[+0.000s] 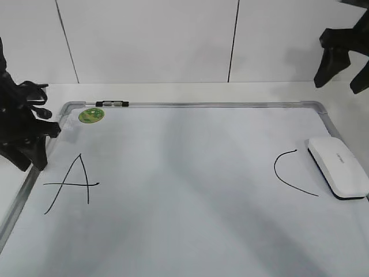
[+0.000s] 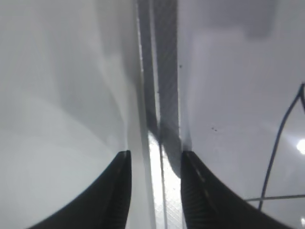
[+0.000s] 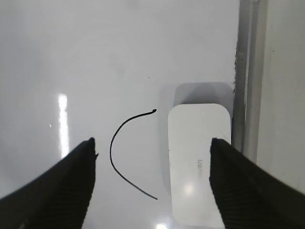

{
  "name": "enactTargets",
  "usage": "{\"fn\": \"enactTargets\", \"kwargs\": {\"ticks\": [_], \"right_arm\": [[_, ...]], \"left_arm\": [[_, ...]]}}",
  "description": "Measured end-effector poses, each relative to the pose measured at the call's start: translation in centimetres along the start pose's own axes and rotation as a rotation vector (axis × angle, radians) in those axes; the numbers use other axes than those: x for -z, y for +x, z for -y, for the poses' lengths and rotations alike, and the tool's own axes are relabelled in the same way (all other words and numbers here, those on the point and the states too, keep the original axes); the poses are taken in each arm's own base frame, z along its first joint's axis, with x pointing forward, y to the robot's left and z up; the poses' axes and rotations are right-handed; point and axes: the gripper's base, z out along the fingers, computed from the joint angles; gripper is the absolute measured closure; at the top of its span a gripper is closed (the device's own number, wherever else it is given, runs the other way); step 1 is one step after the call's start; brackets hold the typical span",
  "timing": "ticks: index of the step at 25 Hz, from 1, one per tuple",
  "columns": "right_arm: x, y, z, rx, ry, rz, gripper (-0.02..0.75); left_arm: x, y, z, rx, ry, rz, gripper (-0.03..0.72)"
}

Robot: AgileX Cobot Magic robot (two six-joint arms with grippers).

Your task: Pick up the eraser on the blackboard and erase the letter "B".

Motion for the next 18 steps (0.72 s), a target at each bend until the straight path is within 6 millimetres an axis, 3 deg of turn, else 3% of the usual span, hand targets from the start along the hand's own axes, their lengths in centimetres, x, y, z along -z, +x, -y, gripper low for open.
{"fn": "enactTargets", "kwargs": {"ticks": [3, 11, 18], "right_arm": [[0.9, 0.2, -0.2, 0.002, -0.001, 0.019, 0.146], [3.7, 0.9, -0.7, 0.016, -0.003, 0.079, 0.146], [8.0, 2.4, -1.6, 0.036, -0.013, 0.181, 0.146]], "left_arm": [[1.0, -0.3, 0.2, -0.007, 0.004, 0.004, 0.423], [6.1, -0.3, 0.5, -0.044, -0.03, 0.055, 0.423], [10.0, 1.1, 0.8, -0.06, -0.046, 0.14, 0.425]]}}
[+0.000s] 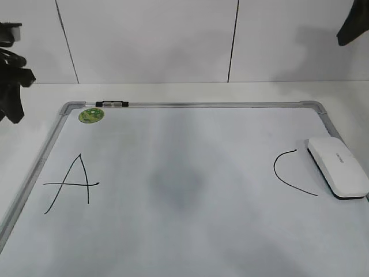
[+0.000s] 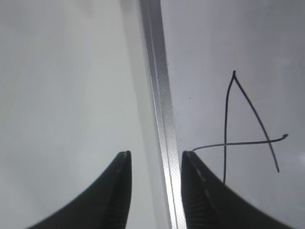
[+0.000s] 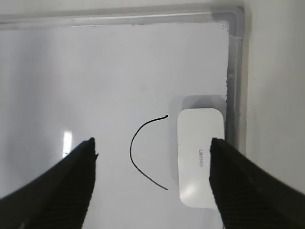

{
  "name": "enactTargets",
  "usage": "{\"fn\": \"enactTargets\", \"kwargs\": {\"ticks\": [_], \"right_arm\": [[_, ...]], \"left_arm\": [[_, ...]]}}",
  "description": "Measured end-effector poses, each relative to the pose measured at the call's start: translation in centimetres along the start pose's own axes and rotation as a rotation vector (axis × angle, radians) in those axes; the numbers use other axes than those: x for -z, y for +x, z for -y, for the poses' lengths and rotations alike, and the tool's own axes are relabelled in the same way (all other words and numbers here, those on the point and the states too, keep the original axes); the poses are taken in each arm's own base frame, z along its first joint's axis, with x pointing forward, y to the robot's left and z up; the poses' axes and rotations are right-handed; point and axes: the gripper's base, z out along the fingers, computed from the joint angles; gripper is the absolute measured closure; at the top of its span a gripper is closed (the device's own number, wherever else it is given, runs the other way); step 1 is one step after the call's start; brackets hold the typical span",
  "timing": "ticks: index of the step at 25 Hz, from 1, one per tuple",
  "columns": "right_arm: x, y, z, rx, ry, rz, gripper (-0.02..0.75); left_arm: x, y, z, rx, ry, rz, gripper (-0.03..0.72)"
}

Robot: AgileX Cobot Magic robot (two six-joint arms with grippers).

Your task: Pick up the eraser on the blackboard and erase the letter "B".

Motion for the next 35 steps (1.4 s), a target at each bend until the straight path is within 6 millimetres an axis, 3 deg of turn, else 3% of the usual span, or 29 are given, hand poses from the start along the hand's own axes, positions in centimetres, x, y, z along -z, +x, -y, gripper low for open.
{"fn": "enactTargets", "kwargs": {"ticks": [4, 8, 13, 21, 24, 28, 32, 35], "right_arm": [[3.3, 0.9, -0.8, 0.013, -0.015, 0.075, 0.146], [6.0, 3.2, -2.0, 0.002, -0.09, 0.119, 0.147], [8.8, 7.7, -2.7, 0.031, -0.114, 0.155, 0.148], [12.5, 16.4, -2.5, 0.088, -0.03, 0.252, 0.148], [14.2, 20.3, -2.4, 0.113, 0.006, 0.337, 0.148], [15.3, 24.8, -2.3, 0.139, 0.042, 0.423, 0.148], [15.2, 28.4, -2.1, 0.151, 0.046, 0.485, 0.148], [14.6, 30.0, -1.9, 0.154, 0.048, 0.497, 0.148]], "left_arm": [[3.8, 1.1, 0.3, -0.007, -0.001, 0.098, 0.44], [8.3, 3.0, 0.6, -0.017, -0.002, 0.216, 0.442], [14.3, 6.7, 1.0, -0.029, -0.003, 0.375, 0.444], [21.3, 13.4, 1.6, -0.045, -0.006, 0.604, 0.444], [22.5, 16.4, 1.7, -0.049, -0.006, 0.66, 0.444], [22.6, 20.9, 1.7, -0.053, -0.007, 0.708, 0.444], [21.4, 25.6, 1.7, -0.066, -0.012, 0.741, 0.444], [20.3, 28.7, 1.6, -0.09, -0.021, 0.771, 0.444]]}}
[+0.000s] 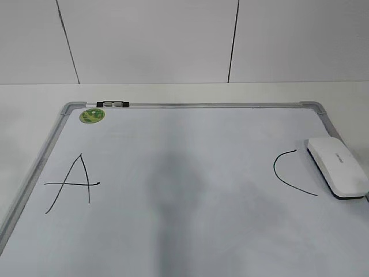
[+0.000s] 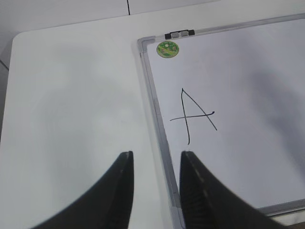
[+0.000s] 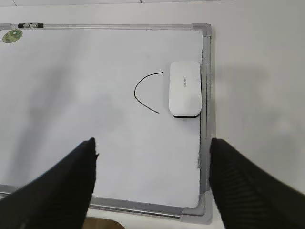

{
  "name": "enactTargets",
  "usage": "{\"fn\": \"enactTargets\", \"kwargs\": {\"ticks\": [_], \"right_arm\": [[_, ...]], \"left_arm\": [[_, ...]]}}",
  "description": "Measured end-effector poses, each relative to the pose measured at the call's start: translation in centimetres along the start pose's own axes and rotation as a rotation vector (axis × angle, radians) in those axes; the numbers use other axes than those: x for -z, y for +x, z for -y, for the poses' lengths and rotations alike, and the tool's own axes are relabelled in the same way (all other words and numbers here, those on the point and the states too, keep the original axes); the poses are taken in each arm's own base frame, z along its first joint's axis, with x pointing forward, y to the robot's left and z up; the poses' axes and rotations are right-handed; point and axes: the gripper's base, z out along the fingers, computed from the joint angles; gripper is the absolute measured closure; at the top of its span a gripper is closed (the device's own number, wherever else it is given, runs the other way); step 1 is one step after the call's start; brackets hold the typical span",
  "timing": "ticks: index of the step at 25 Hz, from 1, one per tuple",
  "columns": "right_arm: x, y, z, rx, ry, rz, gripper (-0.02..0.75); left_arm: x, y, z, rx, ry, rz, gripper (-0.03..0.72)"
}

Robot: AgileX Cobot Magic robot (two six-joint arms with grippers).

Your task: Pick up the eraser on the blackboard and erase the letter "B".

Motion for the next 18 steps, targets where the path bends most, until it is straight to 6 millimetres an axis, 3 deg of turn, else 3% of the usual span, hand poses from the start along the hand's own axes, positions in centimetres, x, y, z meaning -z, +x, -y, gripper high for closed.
{"fn": "enactTargets", "kwargs": {"ticks": [7, 18], "right_arm": [[-1.7, 3.7, 0.2, 0.02, 0.006, -0.049, 0.148], [-5.1, 7.8, 0.7, 0.049, 0.016, -0.093, 0.148]], "left_arm": [[1.2, 5.8, 0.3, -0.017, -0.01, 0.05, 0.444], [-2.3, 13.9, 0.4, -0.015, -0.009, 0.006, 0.444]]}}
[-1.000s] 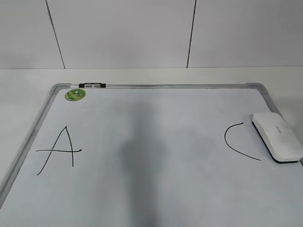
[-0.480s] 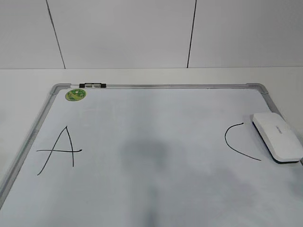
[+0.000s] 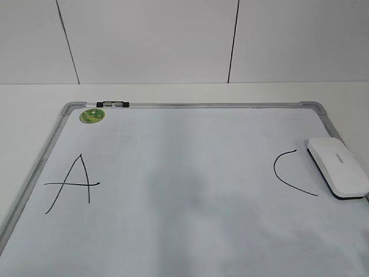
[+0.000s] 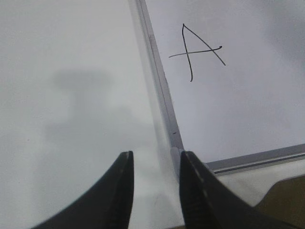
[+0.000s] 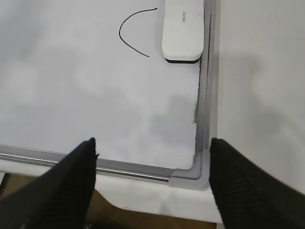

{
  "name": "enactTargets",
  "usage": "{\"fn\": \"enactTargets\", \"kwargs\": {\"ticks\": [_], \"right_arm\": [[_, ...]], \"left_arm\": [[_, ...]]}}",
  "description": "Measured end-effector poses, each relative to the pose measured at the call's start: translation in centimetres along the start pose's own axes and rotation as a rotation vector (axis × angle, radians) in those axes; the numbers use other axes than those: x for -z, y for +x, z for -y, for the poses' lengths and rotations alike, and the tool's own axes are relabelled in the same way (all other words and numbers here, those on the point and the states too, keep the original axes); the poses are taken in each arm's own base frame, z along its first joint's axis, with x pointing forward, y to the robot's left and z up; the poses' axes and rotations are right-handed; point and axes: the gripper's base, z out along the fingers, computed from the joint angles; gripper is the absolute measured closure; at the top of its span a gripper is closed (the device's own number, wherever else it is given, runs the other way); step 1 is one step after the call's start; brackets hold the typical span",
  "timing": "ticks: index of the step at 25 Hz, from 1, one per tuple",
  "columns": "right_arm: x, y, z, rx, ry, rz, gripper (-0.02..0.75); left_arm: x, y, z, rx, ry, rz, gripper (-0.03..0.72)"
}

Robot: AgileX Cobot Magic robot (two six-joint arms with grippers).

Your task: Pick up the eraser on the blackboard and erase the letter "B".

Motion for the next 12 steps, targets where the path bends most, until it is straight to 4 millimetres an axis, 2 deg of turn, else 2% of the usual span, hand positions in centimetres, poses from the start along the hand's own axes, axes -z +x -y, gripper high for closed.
{"fn": "enactTargets", "kwargs": {"ticks": [5, 8, 12], "right_arm": [[0.9, 0.7, -0.1, 0.013, 0.016, 0.086, 0.149], [1.5, 1.4, 0.1, 0.033, 0.061, 0.135, 0.149], [0.7, 1.9, 0.6, 0.048, 0.116, 0.129, 0.149]], "left_arm": [[-0.6, 1.9, 0.1, -0.002, -0.009, 0.106, 0.444], [-0.7, 1.9, 0.0, -0.005, -0.02, 0.132, 0.444], [-1.2, 1.9, -0.2, -0.011, -0.038, 0.138, 0.444]]}}
